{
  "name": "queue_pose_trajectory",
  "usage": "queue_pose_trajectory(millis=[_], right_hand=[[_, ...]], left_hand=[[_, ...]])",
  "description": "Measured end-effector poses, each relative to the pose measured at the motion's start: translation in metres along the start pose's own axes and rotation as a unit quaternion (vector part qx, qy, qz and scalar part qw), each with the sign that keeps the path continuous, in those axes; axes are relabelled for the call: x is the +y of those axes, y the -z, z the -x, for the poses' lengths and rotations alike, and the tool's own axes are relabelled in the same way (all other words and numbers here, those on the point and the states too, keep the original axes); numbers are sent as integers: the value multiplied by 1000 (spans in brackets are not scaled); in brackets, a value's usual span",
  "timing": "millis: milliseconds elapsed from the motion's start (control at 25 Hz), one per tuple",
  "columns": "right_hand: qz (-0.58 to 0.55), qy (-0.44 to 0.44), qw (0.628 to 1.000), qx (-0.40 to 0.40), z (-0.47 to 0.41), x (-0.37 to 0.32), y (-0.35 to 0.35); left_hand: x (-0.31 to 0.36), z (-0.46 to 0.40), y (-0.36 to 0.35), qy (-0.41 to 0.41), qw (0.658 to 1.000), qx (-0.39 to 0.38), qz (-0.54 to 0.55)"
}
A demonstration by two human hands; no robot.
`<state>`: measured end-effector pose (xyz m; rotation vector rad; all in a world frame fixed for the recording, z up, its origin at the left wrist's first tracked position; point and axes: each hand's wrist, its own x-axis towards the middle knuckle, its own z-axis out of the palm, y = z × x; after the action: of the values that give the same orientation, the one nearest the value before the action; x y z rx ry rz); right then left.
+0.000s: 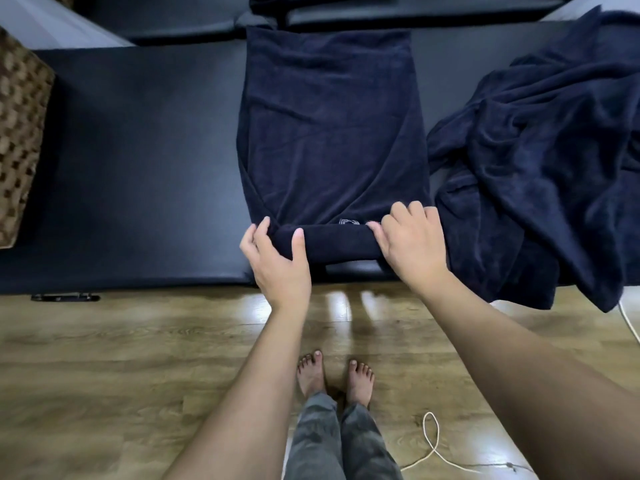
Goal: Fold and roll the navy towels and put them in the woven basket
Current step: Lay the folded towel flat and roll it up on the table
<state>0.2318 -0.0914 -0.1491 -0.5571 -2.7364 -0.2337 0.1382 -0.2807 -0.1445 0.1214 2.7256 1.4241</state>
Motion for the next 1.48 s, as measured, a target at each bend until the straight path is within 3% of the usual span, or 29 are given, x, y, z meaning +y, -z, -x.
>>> queue_pose_trajectory(millis=[120,240,480,600,720,840,1040,1160,1320,1400,1480], right_hand=[[-33,53,998,-4,16,7,2],[-25,81,996,-41,26,14,2],[-11,147,987,-61,26,35,-5],[-13,161,986,-39,30,51,-6],[-35,146,988,-46,26,52,-7],[-40,150,982,-104,7,52,0],[-127,53,947,-292,-34,45,15],[-174,-18,925,-337,-40,47,9],[-121,2,969,-218,-36,39,0],[-75,22,981,-176,-38,37,-3],[-43,55,990,-120,-33,35,-6]], left_hand=[[-8,-6,6,-130,988,-11,-83],[-17,-13,8,-297,927,1,-229],[-42,-24,28,-421,830,-100,-353],[-38,-44,37,-407,834,-99,-359],[-29,-39,31,-317,883,-105,-329],[-22,-36,22,-235,926,-118,-271],[0,-63,20,-197,923,-154,-291],[6,-72,15,-161,915,-150,-338],[2,-51,10,-331,867,-11,-371],[-8,-30,5,-369,865,-11,-340],[-20,-12,2,-351,867,-34,-353]])
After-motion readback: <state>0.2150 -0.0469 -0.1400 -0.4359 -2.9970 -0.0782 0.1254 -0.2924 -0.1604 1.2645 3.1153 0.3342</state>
